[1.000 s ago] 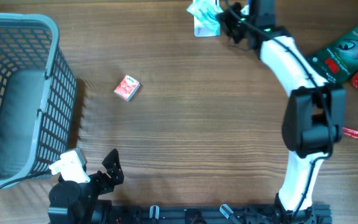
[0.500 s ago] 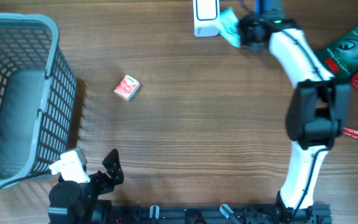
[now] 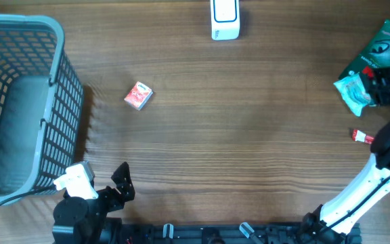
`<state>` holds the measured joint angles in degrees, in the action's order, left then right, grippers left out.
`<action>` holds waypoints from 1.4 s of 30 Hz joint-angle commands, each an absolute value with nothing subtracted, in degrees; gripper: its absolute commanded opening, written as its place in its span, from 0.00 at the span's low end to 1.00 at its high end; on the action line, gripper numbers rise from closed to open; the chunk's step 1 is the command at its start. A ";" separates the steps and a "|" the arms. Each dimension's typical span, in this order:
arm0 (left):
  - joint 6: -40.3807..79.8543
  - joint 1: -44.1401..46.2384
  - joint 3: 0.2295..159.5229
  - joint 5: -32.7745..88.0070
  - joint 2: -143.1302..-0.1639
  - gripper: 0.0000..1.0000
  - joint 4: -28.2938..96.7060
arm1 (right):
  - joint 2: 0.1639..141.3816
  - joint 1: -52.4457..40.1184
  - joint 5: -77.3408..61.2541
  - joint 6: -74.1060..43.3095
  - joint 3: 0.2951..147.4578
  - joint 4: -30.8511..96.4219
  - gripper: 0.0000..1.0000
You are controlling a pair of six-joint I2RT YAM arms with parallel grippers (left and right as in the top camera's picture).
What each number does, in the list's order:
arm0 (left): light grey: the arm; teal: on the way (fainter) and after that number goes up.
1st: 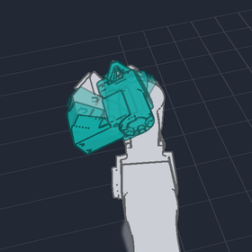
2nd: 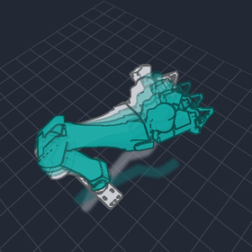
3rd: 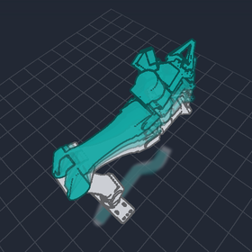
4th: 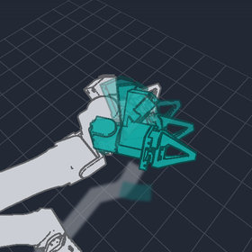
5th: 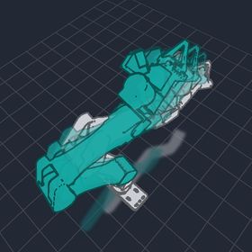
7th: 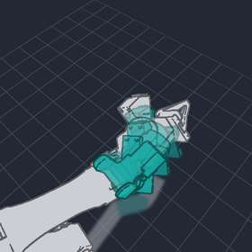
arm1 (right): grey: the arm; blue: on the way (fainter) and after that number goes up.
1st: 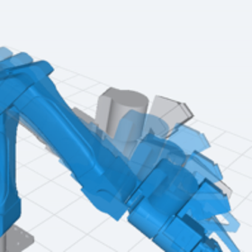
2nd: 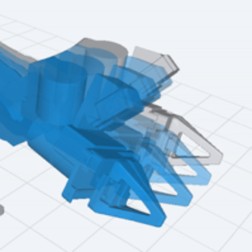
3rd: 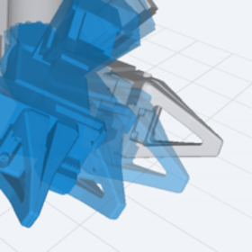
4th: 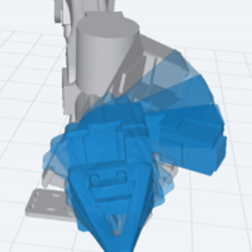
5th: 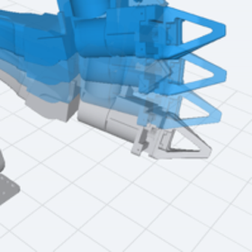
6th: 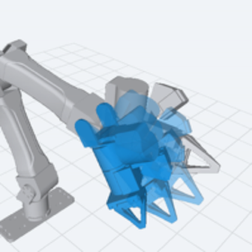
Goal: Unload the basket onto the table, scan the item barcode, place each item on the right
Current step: 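Carry the wipes pack to the right edge and release it, then move the right gripper to the red-white tissue box and grasp it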
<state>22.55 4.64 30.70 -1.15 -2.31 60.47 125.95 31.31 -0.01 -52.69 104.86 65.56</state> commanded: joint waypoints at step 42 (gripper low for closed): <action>21.41 4.27 30.63 -0.91 -2.07 1.00 60.38 | 136.99 -43.29 -15.97 -76.73 95.88 9.23 0.59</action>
